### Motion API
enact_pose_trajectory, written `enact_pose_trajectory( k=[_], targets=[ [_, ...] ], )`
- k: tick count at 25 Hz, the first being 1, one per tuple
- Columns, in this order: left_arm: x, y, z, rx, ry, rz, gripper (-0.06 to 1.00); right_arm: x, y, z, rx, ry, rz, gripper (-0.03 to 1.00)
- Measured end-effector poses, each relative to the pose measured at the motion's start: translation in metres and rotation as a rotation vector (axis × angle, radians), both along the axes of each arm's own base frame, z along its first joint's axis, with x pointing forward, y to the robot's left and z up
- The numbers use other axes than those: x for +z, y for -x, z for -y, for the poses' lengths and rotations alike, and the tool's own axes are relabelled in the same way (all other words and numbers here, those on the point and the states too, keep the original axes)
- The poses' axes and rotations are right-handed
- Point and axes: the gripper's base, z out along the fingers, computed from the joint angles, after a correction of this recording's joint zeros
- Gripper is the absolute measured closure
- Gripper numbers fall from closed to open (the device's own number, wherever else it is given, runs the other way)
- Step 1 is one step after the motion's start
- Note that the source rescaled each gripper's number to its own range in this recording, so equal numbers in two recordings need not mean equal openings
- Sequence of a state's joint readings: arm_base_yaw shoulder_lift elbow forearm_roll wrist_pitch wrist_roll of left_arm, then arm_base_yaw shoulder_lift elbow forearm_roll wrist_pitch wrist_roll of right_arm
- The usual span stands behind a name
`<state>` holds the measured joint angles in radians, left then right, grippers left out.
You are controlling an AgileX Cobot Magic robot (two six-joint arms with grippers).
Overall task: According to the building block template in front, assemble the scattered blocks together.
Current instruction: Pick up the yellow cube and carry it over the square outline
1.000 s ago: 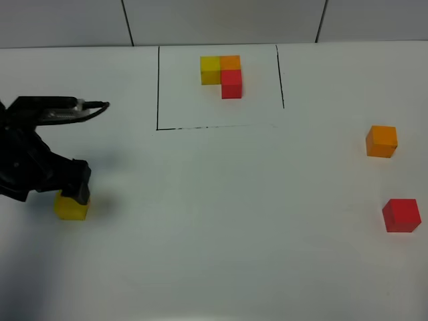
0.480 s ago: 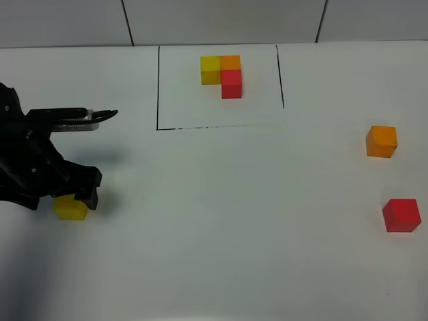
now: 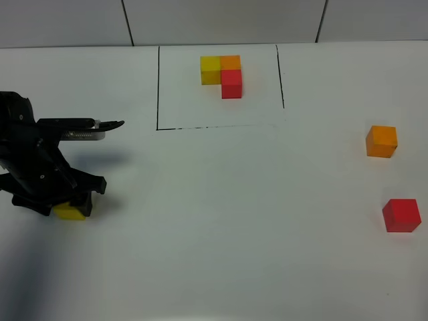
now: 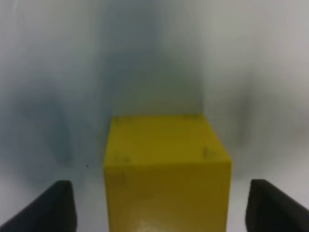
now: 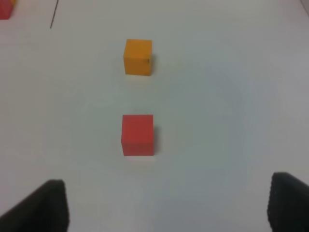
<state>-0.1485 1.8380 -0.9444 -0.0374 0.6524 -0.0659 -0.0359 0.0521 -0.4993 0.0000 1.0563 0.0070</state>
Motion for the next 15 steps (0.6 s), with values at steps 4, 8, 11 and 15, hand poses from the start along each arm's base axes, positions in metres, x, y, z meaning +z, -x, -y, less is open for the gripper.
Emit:
enact_pose_trajectory(
  k=[4,8,11,15],
  targets=[
    [0.0,0.001,0.0,-0.015,-0.002,-0.006,0.93,0.0,0.0,0.0,0.0,0.0,0.0,0.21],
    [0.0,0.001,0.0,-0.112,-0.002,-0.012,0.93,0.0,0.0,0.0,0.0,0.0,0.0,0.21],
    [0.002,0.001,0.001,-0.235,-0.001,-0.027,0.93,0.0,0.0,0.0,0.0,0.0,0.0,0.21],
    [0.017,-0.009,0.014,-0.429,-0.001,-0.013,0.93,0.0,0.0,0.0,0.0,0.0,0.0,0.21]
  ],
)
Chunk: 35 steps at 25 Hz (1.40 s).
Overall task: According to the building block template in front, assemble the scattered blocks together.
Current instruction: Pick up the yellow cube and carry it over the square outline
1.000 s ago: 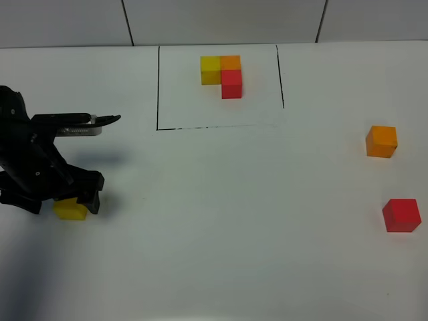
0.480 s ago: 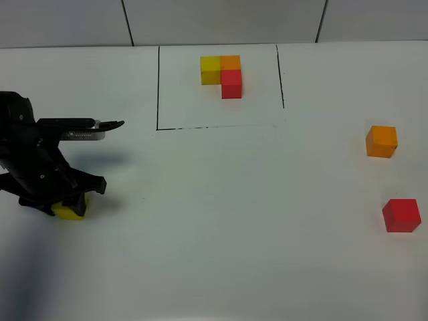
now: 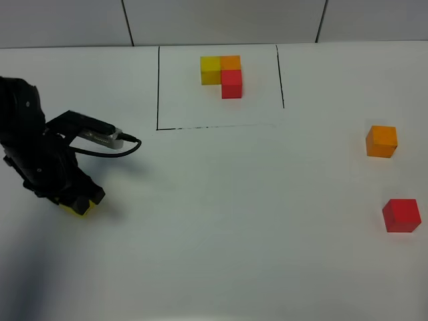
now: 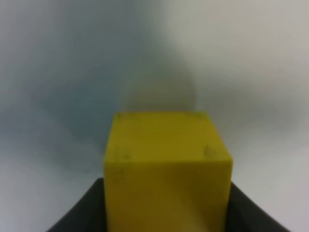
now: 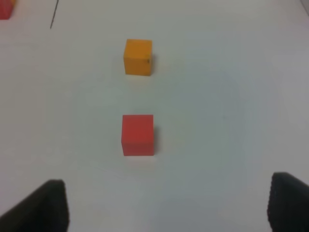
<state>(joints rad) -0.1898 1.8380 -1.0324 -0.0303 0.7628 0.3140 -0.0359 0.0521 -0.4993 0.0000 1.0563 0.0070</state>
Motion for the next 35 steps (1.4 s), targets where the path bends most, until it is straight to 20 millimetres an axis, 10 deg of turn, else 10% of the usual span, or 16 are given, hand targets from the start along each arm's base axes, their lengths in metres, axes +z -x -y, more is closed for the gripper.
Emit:
enact_pose_trajectory(
  k=[10,21,35],
  targets=[
    [0.046,-0.047,0.09,-0.471,-0.096,0.077,0.93,0.0,0.0,0.0,0.003,-0.005,0.0,0.21],
    [0.038,-0.08,0.197,-0.846,-0.124,0.088,0.93,0.0,0.0,-0.001,0.004,-0.006,0.0,0.21],
    [-0.001,-0.093,0.229,-1.039,-0.119,0.106,0.93,0.0,0.0,-0.001,0.004,-0.007,0.0,0.21]
  ],
)
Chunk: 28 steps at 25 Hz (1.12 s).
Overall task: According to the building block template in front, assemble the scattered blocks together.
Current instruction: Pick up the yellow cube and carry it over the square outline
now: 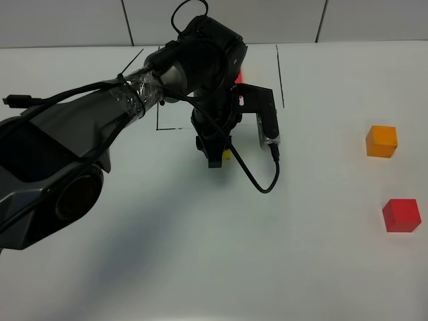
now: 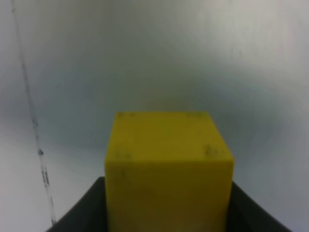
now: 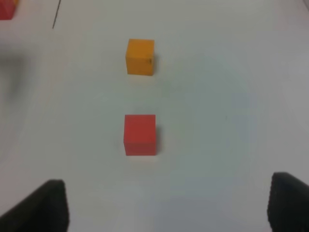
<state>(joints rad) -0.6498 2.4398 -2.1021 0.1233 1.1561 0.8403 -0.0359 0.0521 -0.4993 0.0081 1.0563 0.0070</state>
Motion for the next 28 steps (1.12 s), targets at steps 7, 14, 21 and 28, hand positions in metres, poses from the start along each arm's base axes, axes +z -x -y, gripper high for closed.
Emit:
enact_pose_trajectory(
  k=[7,14,21,28],
  targets=[
    [-0.015,-0.002,0.008,0.004,0.05,-0.005,0.93,0.0,0.0,0.0,0.001,-0.001,0.0,0.21],
    [-0.021,-0.003,0.009,0.004,0.047,-0.009,0.93,0.0,0.0,0.0,0.003,-0.005,0.0,0.21],
    [-0.023,-0.004,0.009,0.003,0.046,-0.008,0.93,0.0,0.0,-0.001,0.003,-0.006,0.0,0.21],
    [-0.023,-0.004,0.009,0.003,0.046,-0.006,0.92,0.0,0.0,-0.001,0.004,-0.006,0.0,0.21]
  ],
)
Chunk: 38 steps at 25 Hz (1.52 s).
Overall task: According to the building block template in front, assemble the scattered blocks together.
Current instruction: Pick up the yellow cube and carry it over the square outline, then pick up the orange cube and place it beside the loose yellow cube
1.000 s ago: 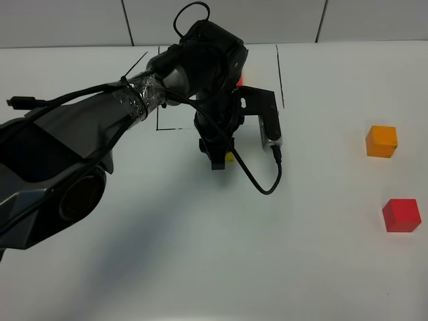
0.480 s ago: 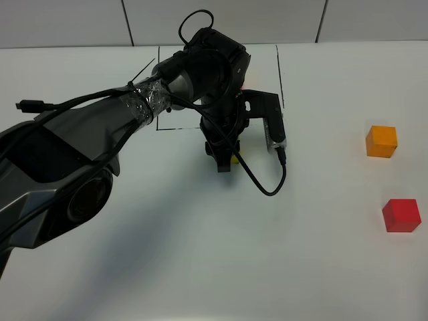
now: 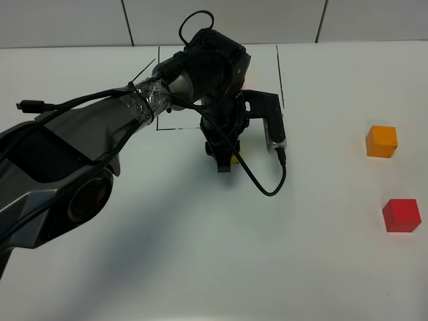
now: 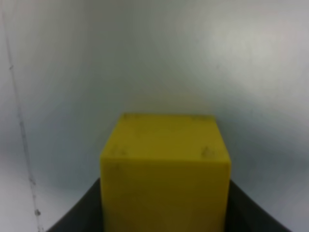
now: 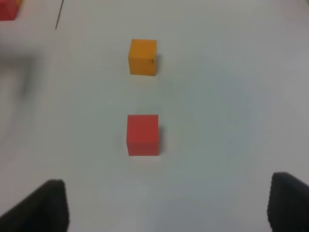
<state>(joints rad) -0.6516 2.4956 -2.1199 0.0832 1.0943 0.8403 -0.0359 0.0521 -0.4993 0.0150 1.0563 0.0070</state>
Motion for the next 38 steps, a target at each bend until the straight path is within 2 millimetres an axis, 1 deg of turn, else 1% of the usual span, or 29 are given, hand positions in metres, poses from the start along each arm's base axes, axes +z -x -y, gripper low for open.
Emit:
enact_pose_trajectory(
  k=[4,6,7,8,13,15,17,20,25,29,31,34,38],
  targets=[
    [0.0,0.0,0.0,0.0,0.0,0.0,0.92,0.0,0.0,0.0,0.0,0.0,0.0,0.21],
    [-0.001,-0.001,0.0,-0.001,0.004,0.004,0.88,0.0,0.0,0.0,0.0,-0.001,0.0,0.21],
    [-0.006,-0.001,0.001,-0.001,0.005,0.004,0.84,0.0,0.0,0.0,0.0,-0.001,0.0,0.21],
    [-0.01,-0.001,0.001,-0.001,0.003,-0.003,0.77,0.0,0.0,0.0,0.0,-0.001,0.0,0.21],
    [-0.008,-0.001,0.001,0.013,0.004,-0.004,0.32,0.0,0.0,0.0,0.0,-0.001,0.0,0.21],
    [-0.003,0.0,0.001,0.02,0.006,-0.003,0.18,0.0,0.0,0.0,0.0,-0.001,0.0,0.21],
    [0.009,0.001,0.0,0.035,0.016,0.007,0.1,0.0,0.0,0.0,0.0,-0.001,0.0,0.21],
    [0.034,0.003,-0.002,0.075,0.038,0.029,0.05,0.0,0.0,0.0,0.0,-0.001,0.0,0.21],
    [0.075,0.008,-0.006,0.178,0.094,0.077,0.05,0.0,0.0,0.0,0.001,-0.002,0.0,0.21],
    [0.099,0.008,-0.012,0.283,0.133,0.119,0.05,0.0,0.0,0.0,0.001,-0.002,0.0,0.21],
    [0.107,0.004,-0.02,0.338,0.148,0.141,0.05,0.0,0.0,0.0,0.001,-0.002,0.0,0.21],
    [0.113,-0.007,-0.038,0.423,0.154,0.166,0.05,0.0,0.0,0.0,0.001,-0.002,0.0,0.21],
    [0.122,-0.023,-0.07,0.562,0.172,0.184,0.05,0.0,0.0,0.0,0.001,-0.002,0.0,0.21]
  ],
)
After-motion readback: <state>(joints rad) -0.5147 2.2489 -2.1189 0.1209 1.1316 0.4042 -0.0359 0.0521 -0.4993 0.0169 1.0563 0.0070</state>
